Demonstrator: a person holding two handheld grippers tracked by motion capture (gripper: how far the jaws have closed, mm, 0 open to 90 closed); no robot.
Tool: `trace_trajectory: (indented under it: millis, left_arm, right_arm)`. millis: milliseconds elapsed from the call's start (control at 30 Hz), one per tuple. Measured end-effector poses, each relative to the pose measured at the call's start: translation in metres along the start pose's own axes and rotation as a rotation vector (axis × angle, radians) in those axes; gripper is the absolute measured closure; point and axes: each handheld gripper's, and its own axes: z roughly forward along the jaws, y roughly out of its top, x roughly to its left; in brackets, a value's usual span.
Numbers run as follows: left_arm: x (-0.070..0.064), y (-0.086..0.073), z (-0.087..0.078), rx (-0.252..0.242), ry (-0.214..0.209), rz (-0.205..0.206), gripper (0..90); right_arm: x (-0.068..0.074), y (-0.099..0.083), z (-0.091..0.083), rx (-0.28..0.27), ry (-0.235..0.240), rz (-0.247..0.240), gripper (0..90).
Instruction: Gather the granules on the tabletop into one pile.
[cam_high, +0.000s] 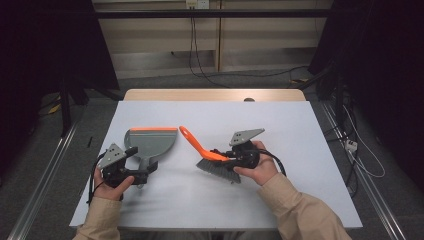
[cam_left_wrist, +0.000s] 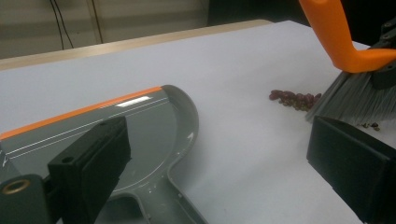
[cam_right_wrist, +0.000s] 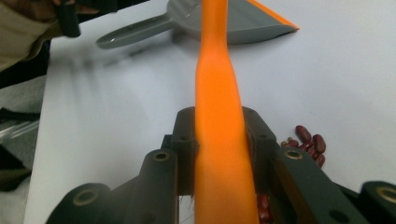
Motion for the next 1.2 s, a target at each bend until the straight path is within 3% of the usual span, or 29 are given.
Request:
trace_trajectory:
  millis: [300, 467, 733, 933, 1200]
  left_arm:
    - [0.0, 0.0, 0.001, 0.001, 0.0, -0.007, 5.9]
    - [-0.001, 0.0, 0.001, 0.003, 0.0, -0.005, 5.9]
    - [0.0, 0.0, 0.001, 0.004, 0.002, -0.003, 6.0]
    - [0.0, 0.0, 0.002, 0.004, 0.002, -0.003, 5.9]
    - [0.0, -0.001, 0.002, 0.006, 0.0, -0.003, 5.9]
  right_arm:
    - [0.006, -0.011, -0.004, 0.005, 0.05, -0.066, 71.0]
    - [-0.003, -0.022, 0.001, 0.03, 0.097, -0.069, 71.0]
    - [-0.018, -0.022, 0.005, 0.0, 0.099, -0.102, 70.8]
    - [-0.025, -0.017, 0.008, -0.007, 0.073, -0.15, 70.9]
    - [-0.03, -0.014, 0.012, -0.021, 0.072, -0.163, 71.0]
